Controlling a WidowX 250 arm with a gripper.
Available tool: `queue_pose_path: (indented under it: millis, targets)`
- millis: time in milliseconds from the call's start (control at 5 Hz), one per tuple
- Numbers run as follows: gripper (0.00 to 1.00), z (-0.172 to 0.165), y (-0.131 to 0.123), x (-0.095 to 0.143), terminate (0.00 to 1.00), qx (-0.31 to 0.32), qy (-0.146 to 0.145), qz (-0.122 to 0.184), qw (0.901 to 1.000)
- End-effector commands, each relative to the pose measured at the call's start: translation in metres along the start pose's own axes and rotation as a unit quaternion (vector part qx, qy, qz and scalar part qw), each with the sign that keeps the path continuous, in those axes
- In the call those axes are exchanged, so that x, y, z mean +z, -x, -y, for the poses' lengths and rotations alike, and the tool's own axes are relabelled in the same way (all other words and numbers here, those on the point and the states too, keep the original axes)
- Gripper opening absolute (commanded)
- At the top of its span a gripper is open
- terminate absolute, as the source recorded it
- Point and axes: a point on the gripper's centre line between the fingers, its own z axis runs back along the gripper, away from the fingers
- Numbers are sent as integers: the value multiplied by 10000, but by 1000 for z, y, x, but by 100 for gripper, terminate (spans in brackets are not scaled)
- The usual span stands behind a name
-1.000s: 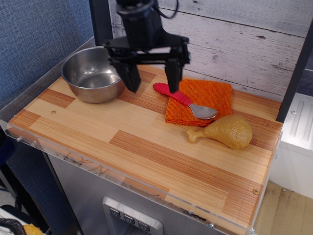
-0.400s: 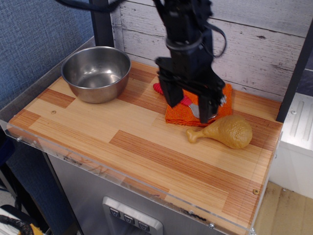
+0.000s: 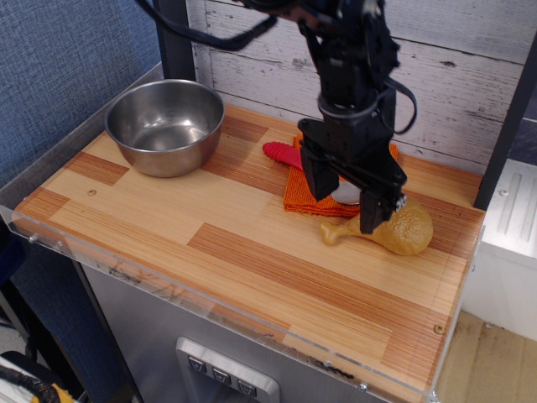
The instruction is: Put the chicken piece in the pot
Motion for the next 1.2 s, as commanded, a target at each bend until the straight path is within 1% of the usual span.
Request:
queue_pose_path:
  millis: [0,400,600,800,1000]
  targets:
    - [100,11,-15,-16,0,-654,-80,147,9977]
    - [100,12,-9,-30,0,-761,-44,20,9971]
    - [100,5,-4,-28,0,-705,-86,139,9974]
    - [0,0,-5,-20,0,-719,-168,339,9967]
    - [0,-2,-4,-13,0,-747,-138,364,9964]
